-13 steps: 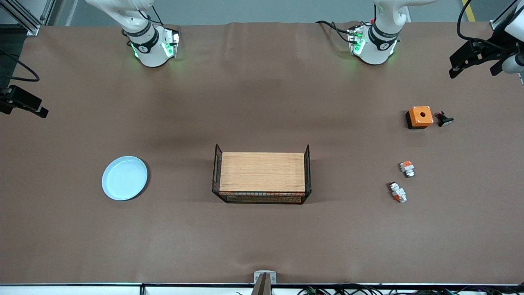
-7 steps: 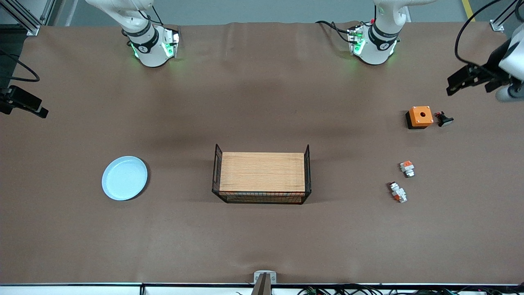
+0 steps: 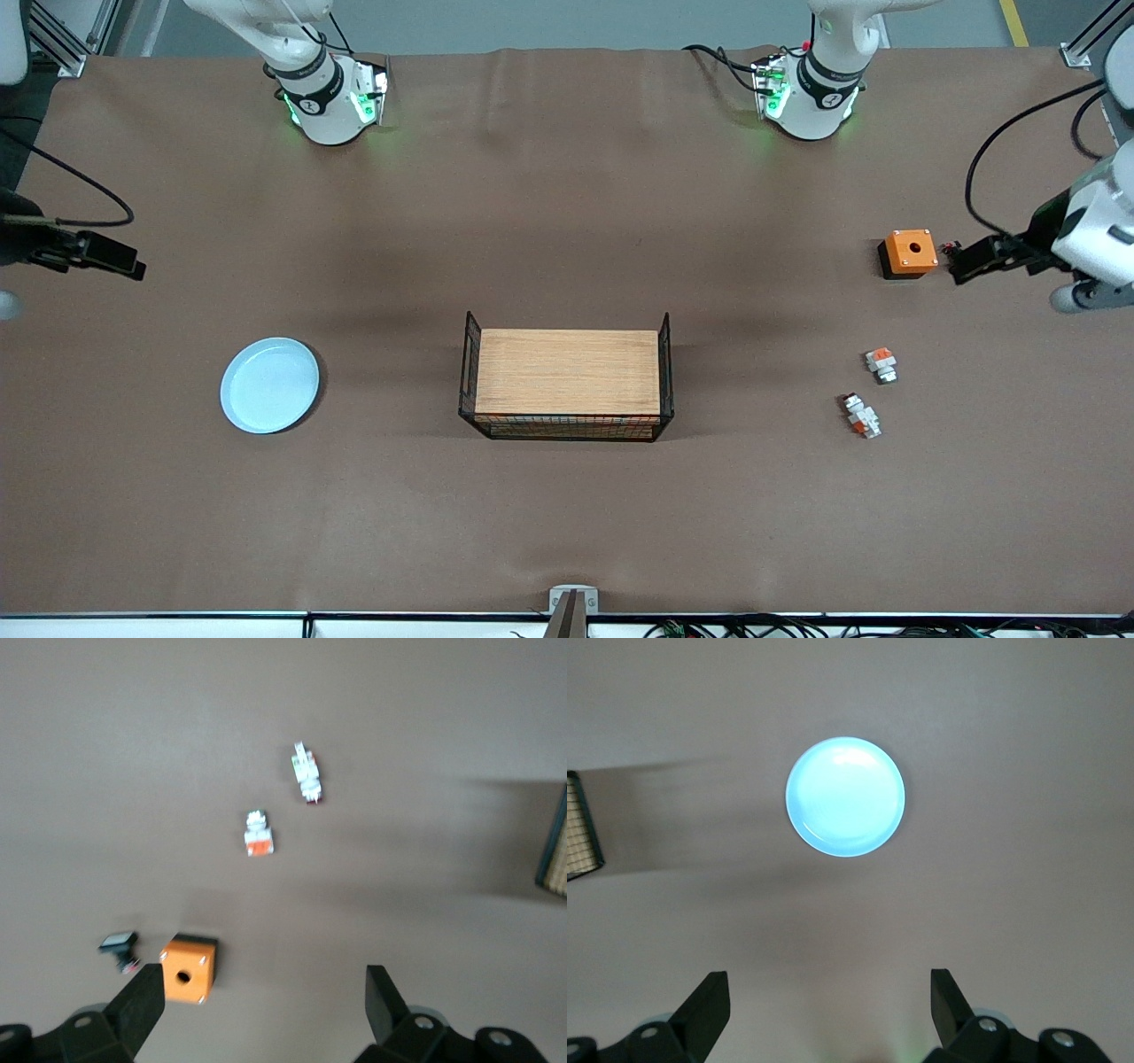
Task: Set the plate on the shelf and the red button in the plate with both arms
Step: 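Reach the right gripper to the plate while the left gripper reaches the button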
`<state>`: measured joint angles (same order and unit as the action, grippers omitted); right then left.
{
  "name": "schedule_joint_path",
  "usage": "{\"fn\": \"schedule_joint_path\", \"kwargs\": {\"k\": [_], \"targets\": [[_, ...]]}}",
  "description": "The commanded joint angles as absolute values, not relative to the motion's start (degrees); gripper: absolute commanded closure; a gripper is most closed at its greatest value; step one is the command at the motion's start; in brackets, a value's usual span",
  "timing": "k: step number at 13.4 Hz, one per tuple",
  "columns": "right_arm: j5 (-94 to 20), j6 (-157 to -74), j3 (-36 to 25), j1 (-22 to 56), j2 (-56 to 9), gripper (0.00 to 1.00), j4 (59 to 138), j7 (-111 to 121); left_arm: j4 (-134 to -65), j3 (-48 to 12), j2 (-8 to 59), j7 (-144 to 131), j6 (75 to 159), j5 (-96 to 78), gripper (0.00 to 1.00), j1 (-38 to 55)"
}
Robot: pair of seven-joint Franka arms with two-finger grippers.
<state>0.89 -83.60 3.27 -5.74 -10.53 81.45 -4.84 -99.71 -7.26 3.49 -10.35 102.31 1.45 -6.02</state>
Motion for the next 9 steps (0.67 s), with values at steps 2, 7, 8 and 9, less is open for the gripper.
{"fn": "schedule_joint_path", "kwargs": {"k": [2, 7, 8, 9], "targets": [[2.20, -84.46, 3.52, -8.26, -15.81, 0.00, 81.91, -5.01, -104.15, -7.38, 8.41, -17.47, 112.40, 2.55, 0.00, -5.71], [2.90, -102.09, 3.52, -12.21, -17.40, 0.00, 94.19, -0.19, -104.06, -7.38, 18.70, -25.31, 122.41, 2.55, 0.00, -5.36], [2.90, -106.31, 3.60, -12.65, -17.66, 0.00, 96.65, 0.52, -104.06, -7.38, 20.29, -25.31, 124.26, 2.55, 0.00, -5.45], [2.90, -110.00, 3.60, -12.92, -18.88, 0.00, 98.07, 0.88, -103.98, -7.38, 21.87, -25.40, 126.10, 2.55, 0.00, -5.54]]}}
